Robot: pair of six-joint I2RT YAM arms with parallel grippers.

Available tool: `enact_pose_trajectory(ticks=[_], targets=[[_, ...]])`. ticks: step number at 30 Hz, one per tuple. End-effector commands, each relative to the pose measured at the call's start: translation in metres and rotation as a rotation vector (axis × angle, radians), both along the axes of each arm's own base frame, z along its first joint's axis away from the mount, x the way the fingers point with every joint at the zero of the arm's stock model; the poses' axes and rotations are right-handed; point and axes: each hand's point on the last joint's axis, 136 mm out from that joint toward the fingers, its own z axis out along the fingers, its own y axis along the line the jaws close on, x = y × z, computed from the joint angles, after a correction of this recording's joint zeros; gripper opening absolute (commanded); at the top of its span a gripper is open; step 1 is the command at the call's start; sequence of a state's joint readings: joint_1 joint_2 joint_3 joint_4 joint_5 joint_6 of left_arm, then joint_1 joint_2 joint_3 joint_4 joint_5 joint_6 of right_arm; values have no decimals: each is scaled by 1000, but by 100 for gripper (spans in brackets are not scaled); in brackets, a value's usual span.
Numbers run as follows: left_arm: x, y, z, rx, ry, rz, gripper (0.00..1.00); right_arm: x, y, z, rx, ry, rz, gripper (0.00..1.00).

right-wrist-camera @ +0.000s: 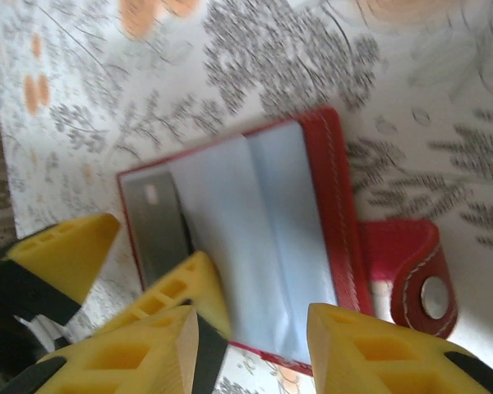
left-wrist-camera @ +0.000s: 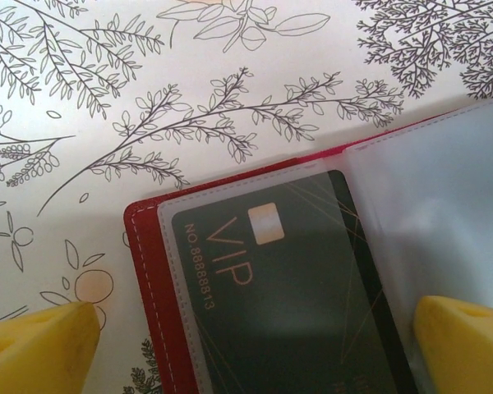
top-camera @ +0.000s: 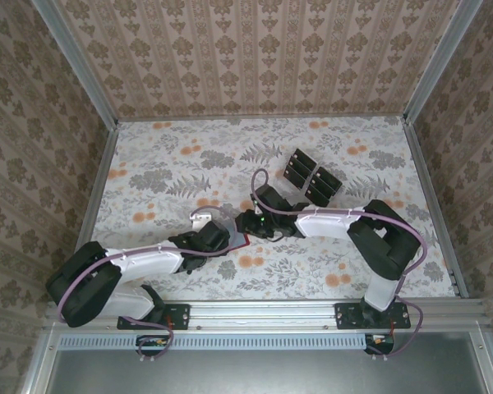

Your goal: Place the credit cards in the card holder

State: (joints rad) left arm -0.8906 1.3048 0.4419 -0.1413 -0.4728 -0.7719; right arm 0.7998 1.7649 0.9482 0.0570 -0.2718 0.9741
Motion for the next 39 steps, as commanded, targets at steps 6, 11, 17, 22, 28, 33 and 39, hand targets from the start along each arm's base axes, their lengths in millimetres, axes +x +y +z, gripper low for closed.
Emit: enact_pose_trajectory(ticks=[6, 11, 17, 22, 28, 33, 39], targets=[[-10, 14, -10, 31, 18, 18, 100, -12, 12, -6, 33, 16, -40, 39], [-11, 15, -11, 29, 18, 18, 100, -16, 17, -12, 27, 26, -32, 39], [-11, 14, -11, 25, 16, 16, 100, -18, 14, -26, -4, 48, -43, 38], [-11, 14, -11, 25, 15, 15, 100, -19, 12, -35, -25, 59, -43, 38], [-11, 14, -11, 24, 16, 15, 100, -18, 19, -37, -17, 65, -26, 38], [-11, 14, -11, 25, 17, 15, 100, -16, 25, -33, 2, 64, -15, 36], [-10, 14, -10, 23, 16, 15, 100, -15, 29, -30, 14, 61, -11, 31]])
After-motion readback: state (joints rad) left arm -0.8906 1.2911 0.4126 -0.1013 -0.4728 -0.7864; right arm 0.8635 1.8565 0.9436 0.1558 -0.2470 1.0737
